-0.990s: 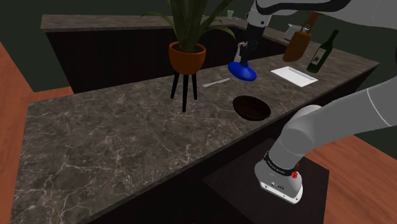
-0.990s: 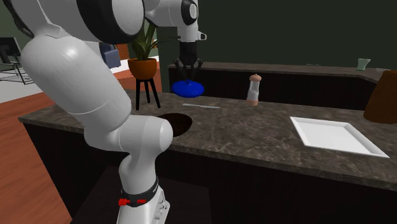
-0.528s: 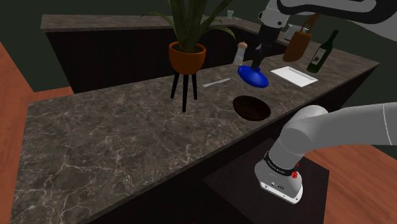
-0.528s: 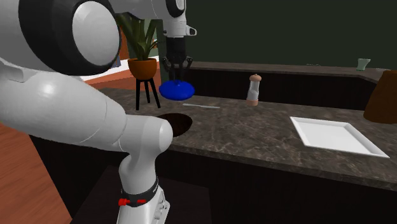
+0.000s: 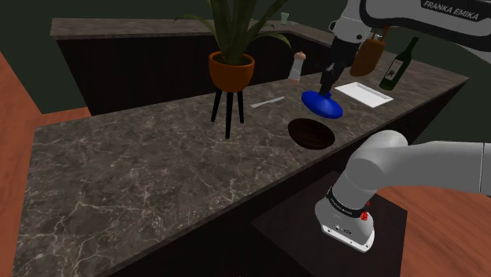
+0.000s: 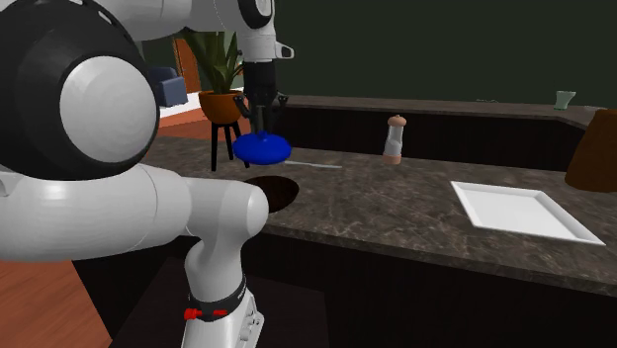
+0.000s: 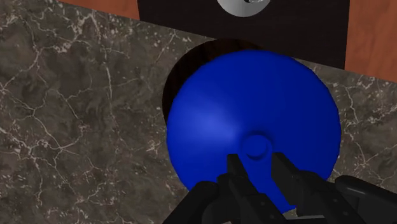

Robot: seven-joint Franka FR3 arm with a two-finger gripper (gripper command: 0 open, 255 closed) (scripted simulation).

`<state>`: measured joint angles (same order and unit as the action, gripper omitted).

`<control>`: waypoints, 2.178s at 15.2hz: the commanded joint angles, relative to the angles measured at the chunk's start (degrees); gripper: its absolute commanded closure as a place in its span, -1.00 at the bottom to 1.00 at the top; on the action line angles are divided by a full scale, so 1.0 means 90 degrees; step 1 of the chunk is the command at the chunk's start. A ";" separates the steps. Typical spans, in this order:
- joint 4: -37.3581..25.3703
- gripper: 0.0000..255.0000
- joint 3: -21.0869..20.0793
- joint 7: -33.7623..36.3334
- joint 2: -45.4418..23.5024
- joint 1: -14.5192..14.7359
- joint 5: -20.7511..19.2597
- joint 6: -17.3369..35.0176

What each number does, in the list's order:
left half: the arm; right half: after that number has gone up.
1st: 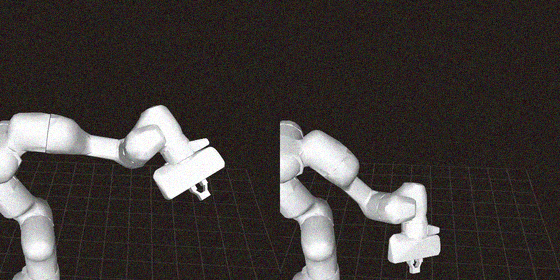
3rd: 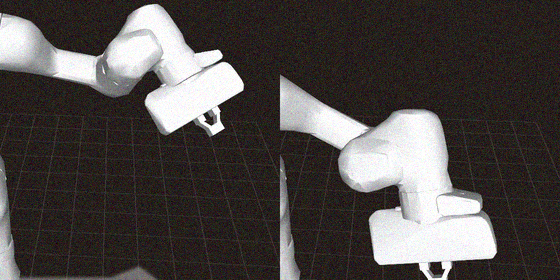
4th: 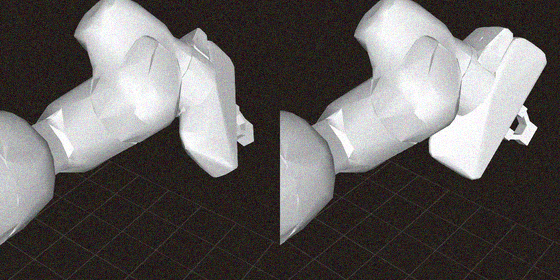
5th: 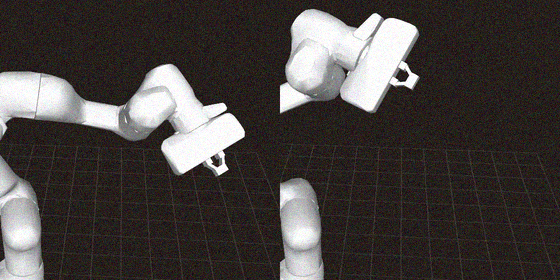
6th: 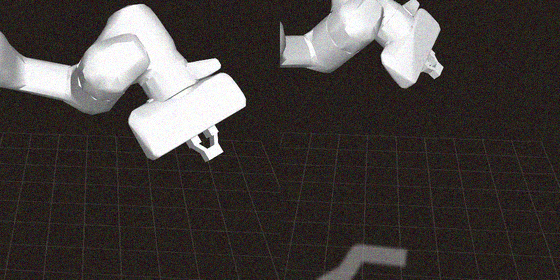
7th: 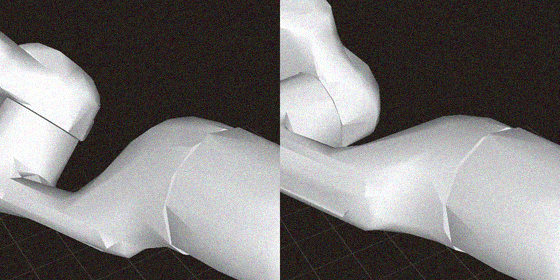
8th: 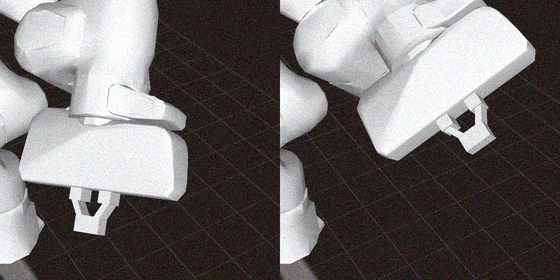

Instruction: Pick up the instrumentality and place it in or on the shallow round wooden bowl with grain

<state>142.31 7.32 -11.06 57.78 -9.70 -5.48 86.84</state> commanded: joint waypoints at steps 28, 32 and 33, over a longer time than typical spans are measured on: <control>0.1766 -1.00 0.0161 0.0012 0.0455 -0.0107 -0.0173 0.1311; 0.1542 -1.00 0.0135 0.0009 0.0431 -0.0092 -0.0147 0.1112; 0.1314 -1.00 0.0111 0.0007 0.0397 -0.0078 -0.0121 0.0918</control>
<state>155.88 8.61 -11.11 61.87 -10.62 -6.87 96.43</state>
